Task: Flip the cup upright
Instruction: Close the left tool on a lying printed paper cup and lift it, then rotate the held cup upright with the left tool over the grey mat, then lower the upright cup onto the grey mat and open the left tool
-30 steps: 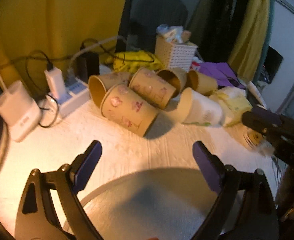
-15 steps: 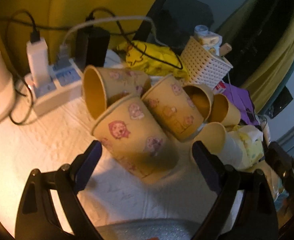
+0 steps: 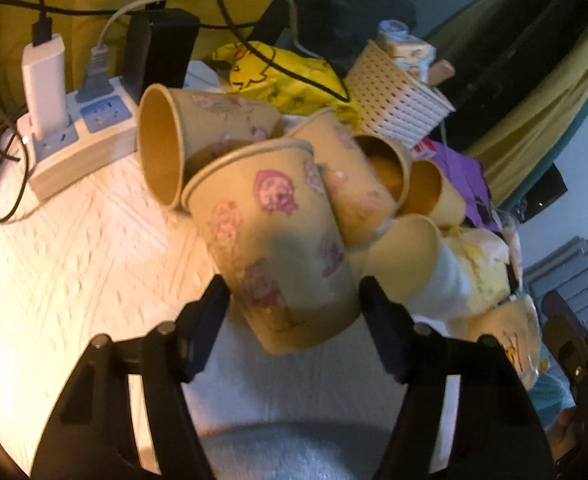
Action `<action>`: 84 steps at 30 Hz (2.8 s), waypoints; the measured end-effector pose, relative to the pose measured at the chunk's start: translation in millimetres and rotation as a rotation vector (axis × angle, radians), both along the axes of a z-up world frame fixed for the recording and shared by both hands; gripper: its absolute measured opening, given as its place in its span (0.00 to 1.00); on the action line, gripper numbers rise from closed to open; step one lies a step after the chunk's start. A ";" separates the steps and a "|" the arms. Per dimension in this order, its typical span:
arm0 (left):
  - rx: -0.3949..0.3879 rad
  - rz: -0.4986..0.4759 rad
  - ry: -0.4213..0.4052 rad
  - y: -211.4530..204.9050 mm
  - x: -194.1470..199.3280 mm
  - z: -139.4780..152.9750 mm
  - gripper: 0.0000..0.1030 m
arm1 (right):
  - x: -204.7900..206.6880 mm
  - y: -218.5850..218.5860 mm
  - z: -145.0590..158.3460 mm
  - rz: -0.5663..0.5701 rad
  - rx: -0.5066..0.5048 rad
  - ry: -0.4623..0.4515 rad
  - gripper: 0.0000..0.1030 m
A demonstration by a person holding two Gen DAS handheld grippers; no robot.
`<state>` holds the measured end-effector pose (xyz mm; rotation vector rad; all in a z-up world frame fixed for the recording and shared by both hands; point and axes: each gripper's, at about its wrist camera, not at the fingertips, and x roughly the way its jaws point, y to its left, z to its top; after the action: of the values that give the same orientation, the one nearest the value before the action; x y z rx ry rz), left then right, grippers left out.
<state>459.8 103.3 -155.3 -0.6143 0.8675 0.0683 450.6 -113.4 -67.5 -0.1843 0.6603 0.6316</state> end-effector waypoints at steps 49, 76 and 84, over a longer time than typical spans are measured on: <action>0.574 -0.353 -0.433 -145.4 -376.6 57.2 0.66 | -277.6 -16.1 8.0 0.324 0.227 0.263 0.74; 0.386 -0.298 -0.203 -95.3 -322.8 25.2 0.79 | -191.4 18.4 -21.6 0.245 0.125 0.192 0.64; 0.324 -0.183 -0.132 -56.4 -311.6 20.6 0.79 | -160.1 41.0 -42.8 0.213 0.046 0.058 0.64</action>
<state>148.2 47.0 -134.6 -0.2321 0.7602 0.0018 290.5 -72.4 -110.3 -0.1950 0.6867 0.8586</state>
